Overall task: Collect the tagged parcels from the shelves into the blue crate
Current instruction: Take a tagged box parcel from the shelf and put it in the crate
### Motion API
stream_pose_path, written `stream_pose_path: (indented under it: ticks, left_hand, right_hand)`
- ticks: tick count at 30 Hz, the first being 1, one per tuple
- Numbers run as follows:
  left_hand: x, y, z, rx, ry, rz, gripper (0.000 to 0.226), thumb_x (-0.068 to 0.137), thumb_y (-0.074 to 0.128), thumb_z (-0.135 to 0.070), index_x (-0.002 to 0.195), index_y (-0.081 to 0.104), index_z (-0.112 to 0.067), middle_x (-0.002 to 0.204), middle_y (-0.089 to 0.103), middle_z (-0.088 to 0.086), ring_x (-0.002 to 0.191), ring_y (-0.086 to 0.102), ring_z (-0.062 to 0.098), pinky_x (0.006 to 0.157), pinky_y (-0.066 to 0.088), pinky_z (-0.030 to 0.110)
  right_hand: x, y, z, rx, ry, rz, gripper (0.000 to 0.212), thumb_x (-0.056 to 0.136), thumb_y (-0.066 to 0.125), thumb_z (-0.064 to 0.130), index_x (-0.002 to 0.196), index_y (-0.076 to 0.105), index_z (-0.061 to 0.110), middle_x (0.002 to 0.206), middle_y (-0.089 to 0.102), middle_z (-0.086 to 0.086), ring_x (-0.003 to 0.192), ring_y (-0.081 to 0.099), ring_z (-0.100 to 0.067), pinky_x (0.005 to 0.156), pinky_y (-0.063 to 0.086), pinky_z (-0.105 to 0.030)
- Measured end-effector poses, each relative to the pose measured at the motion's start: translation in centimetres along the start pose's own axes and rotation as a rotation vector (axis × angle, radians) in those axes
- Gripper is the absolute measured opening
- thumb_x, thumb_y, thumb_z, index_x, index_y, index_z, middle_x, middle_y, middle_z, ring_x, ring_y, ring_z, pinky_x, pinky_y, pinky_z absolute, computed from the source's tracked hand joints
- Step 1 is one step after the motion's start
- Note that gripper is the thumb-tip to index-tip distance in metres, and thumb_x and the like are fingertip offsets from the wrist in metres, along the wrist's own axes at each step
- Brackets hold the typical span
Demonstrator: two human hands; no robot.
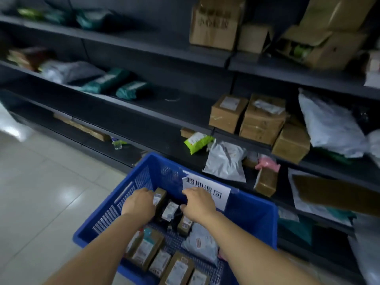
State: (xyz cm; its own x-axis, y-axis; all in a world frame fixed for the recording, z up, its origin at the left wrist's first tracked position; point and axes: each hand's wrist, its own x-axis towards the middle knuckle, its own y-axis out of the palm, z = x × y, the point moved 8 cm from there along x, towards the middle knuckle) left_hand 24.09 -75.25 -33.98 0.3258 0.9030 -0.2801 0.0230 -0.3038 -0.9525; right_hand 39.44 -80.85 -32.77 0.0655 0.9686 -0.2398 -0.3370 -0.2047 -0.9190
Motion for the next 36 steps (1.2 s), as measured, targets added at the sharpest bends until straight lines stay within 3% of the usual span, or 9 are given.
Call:
stream_pose_path:
  ticks: [9, 15, 31, 36]
  left_hand:
    - [-2.9, -9.6, 8.6, -0.014, -0.085, -0.176, 0.029, 0.089, 0.055, -0.026, 0.113, 0.06, -0.011, 0.113, 0.057, 0.006, 0.109, 0.056, 0.025, 0.091, 0.05, 0.038]
    - [-4.8, -15.3, 15.5, 0.018, -0.151, -0.292, 0.033, 0.092, 0.056, -0.026, 0.122, 0.057, -0.012, 0.121, 0.058, 0.007, 0.115, 0.055, 0.024, 0.097, 0.048, 0.035]
    - [-9.1, -26.0, 38.4, 0.089, -0.239, -0.447, 0.024, 0.092, 0.054, -0.021, 0.113, 0.058, -0.014, 0.114, 0.057, 0.005, 0.109, 0.054, 0.023, 0.09, 0.05, 0.036]
    - [-9.2, -28.7, 44.8, 0.104, -0.271, -0.478, 0.022, 0.092, 0.054, -0.02, 0.113, 0.057, -0.013, 0.116, 0.056, 0.006, 0.112, 0.053, 0.023, 0.088, 0.048, 0.034]
  right_hand:
    - [1.7, -6.8, 11.0, -0.121, -0.166, -0.077, 0.052, 0.093, 0.056, 0.038, 0.139, 0.044, 0.016, 0.136, 0.051, -0.007, 0.128, 0.042, -0.029, 0.103, 0.038, -0.041]
    - [3.2, -9.4, 19.8, -0.153, -0.251, -0.118, 0.047, 0.091, 0.057, 0.036, 0.133, 0.049, 0.016, 0.131, 0.053, -0.007, 0.124, 0.045, -0.029, 0.099, 0.04, -0.041]
    - [8.2, -10.3, 46.8, -0.164, -0.422, -0.158, 0.054, 0.092, 0.057, 0.037, 0.141, 0.043, 0.019, 0.136, 0.05, -0.006, 0.126, 0.044, -0.027, 0.103, 0.041, -0.041]
    - [11.0, -10.7, 53.4, -0.19, -0.459, -0.172, 0.047, 0.091, 0.059, 0.035, 0.133, 0.049, 0.017, 0.13, 0.054, -0.005, 0.121, 0.048, -0.026, 0.099, 0.045, -0.041]
